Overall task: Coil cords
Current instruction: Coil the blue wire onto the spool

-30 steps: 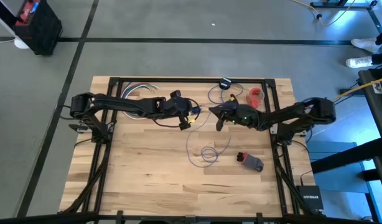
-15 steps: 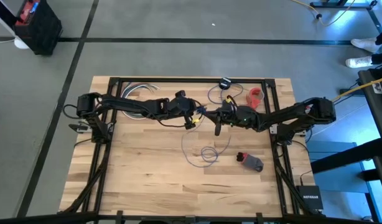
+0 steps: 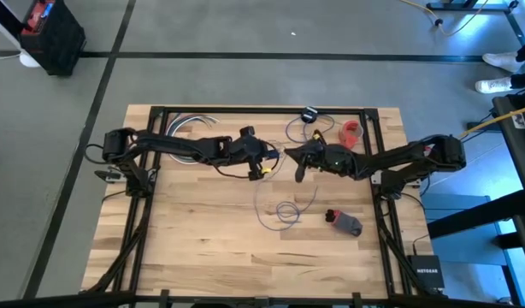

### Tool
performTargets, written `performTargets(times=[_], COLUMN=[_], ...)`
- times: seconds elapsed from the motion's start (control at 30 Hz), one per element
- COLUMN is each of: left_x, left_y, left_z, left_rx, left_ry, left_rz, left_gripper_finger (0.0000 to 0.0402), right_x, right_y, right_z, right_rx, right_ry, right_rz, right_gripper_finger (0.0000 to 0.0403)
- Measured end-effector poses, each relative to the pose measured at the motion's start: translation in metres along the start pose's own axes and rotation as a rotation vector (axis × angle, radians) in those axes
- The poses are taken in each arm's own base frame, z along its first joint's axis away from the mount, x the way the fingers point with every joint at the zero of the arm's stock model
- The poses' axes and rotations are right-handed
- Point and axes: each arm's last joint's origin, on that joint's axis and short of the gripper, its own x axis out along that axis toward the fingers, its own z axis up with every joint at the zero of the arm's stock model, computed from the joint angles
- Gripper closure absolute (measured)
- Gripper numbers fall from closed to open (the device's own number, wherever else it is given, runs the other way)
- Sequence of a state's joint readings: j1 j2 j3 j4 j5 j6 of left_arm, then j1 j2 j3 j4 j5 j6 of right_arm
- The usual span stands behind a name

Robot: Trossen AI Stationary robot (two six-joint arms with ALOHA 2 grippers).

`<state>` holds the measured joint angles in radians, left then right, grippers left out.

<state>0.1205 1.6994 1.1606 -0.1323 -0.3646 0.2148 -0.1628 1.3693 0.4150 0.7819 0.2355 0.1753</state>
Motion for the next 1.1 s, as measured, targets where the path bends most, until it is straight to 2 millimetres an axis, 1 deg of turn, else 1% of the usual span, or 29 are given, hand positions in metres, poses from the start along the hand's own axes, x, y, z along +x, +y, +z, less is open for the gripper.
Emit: performTargets(times=[0.1,0.27,0.33,0.5,0.63,0.73,0.9,1.0,1.1], left_x=[-0.010,-0.030,-0.032,-0.035,-0.036,-0.036,-0.035,-0.034,-0.032], left_y=[-0.003,-0.007,-0.010,-0.010,-0.008,-0.008,-0.008,-0.009,-0.005], left_z=[0.006,0.018,0.021,0.028,0.033,0.033,0.026,0.020,0.015], left_rx=[0.009,0.010,0.021,0.017,-0.010,-0.006,0.016,0.027,0.011], left_ry=[-0.036,-0.114,-0.143,-0.191,-0.245,-0.241,-0.162,-0.098,-0.056], left_rz=[-0.011,-0.023,-0.018,0.059,0.075,0.079,0.123,0.134,0.136], left_gripper_finger=[0.0402,0.0402,0.0402,0.0402,0.0402,0.0402,0.0402,0.0402,0.0402], right_x=[-0.004,-0.011,-0.015,-0.020,-0.020,-0.020,-0.021,-0.025,-0.030], right_y=[-0.011,-0.024,-0.025,-0.026,-0.026,-0.026,-0.026,-0.026,-0.025], right_z=[-0.005,-0.026,-0.033,-0.042,-0.041,-0.041,-0.040,-0.033,-0.024], right_rx=[0.005,0.041,0.046,0.068,0.075,0.073,0.062,0.062,0.072], right_ry=[0.015,0.095,0.122,0.155,0.154,0.151,0.148,0.127,0.092], right_rz=[-0.038,-0.084,-0.089,-0.064,-0.046,-0.045,-0.053,-0.048,-0.040], right_gripper_finger=[0.0401,0.0400,0.0400,0.0399,0.0398,0.0398,0.0398,0.0398,0.0398])
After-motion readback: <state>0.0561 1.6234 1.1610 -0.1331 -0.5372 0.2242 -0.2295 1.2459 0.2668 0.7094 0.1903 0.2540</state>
